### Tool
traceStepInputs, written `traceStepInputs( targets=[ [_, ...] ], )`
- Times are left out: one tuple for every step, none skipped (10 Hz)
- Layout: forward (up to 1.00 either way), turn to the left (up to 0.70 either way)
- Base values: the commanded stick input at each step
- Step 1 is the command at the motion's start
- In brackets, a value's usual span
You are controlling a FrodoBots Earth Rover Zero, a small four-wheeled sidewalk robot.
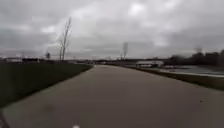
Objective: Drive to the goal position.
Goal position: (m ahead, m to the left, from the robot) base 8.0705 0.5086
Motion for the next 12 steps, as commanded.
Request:
traceStepInputs(
  targets=[
    [1.00,0.00],
    [1.00,0.00],
    [1.00,0.00],
    [1.00,0.00],
    [1.00,0.01],
    [1.00,0.03],
    [1.00,0.01],
    [1.00,0.00],
    [1.00,0.00],
    [1.00,0.12],
    [1.00,0.40],
    [1.00,0.21]
  ],
)
